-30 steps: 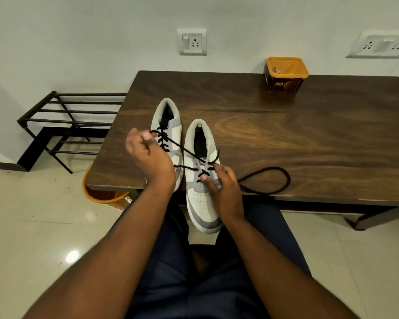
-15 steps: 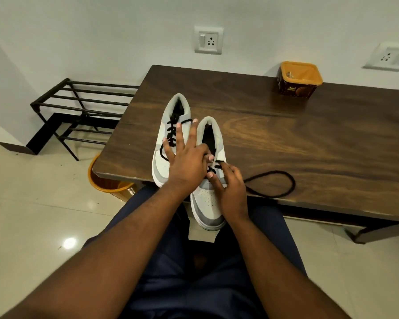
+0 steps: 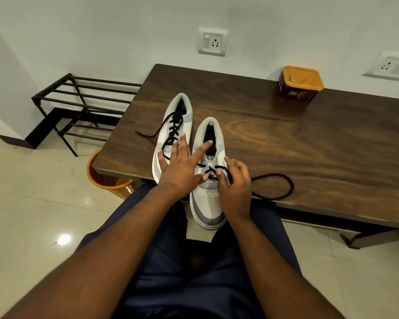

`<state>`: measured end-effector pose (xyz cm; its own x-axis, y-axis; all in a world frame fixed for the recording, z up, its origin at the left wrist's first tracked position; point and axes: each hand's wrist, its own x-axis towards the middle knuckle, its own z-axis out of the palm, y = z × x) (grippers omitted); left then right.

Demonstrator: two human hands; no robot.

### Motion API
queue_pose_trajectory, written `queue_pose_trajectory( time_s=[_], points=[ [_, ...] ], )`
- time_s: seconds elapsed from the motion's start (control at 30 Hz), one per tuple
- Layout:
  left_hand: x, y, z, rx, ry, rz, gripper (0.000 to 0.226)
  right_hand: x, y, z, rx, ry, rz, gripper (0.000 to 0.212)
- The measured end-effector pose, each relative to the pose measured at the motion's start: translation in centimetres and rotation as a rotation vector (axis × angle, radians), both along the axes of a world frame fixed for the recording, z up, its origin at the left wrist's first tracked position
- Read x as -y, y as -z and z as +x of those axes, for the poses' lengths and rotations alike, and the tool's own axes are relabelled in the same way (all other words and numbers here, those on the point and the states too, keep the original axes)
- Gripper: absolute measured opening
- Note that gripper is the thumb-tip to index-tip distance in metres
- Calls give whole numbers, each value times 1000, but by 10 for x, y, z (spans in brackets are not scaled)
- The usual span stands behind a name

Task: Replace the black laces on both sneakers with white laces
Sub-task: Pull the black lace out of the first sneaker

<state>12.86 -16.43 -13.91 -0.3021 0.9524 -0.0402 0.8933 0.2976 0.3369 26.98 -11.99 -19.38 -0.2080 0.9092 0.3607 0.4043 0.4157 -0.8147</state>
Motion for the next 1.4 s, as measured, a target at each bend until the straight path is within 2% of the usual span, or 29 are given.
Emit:
queue_pose_trajectory(
  time_s=[0.1, 0.17, 0.23, 0.37, 0.47, 0.6, 0.77, 0.9, 1.0, 1.07, 1.17, 1.23, 1.3, 1.4],
  points=[
    [-2, 1, -5, 14, 34, 2, 62, -3, -6, 0, 64, -98, 120, 24],
    [-3, -2, -8, 52, 28, 53, 51, -7, -10, -1, 184, -150, 220, 23],
    [-1, -3, -9, 90, 10, 80, 47, -11, -16, -4, 337, -160, 247, 23],
    [1, 2, -14, 118, -21, 105, 49, -19, -35, -6, 665, -44, 302, 20],
    [1, 3, -18, 127, -38, 103, 52, -28, -53, -1, 756, -51, 216, 22],
    [2, 3, -15, 132, -34, 111, 54, -35, -67, -12, 855, -221, 10, 23],
    [0, -1, -16, 48, 44, 40, 57, -38, -73, -23, 711, -356, -346, 22],
    [-6, -10, -18, 5, 82, -32, 53, -35, -67, -20, 630, -350, -337, 22],
    [-11, -15, -18, 13, 83, -63, 51, -31, -57, -14, 353, -299, -342, 18],
    [-13, -16, -19, 32, 78, -68, 51, -24, -57, -10, 144, -248, -425, 19],
    [-15, -15, -20, 44, 85, -68, 50, -15, -53, -9, -16, -200, -517, 24],
    [-18, -12, -21, 26, 109, -77, 51, -13, -50, -12, 18, -204, -459, 20],
    [-20, -10, -23, 8, 128, -93, 51, -16, -53, -14, 226, -229, -346, 12],
    [-22, -11, -23, 11, 119, -103, 50, -26, -66, -18, 579, -280, -255, 15]
  ],
)
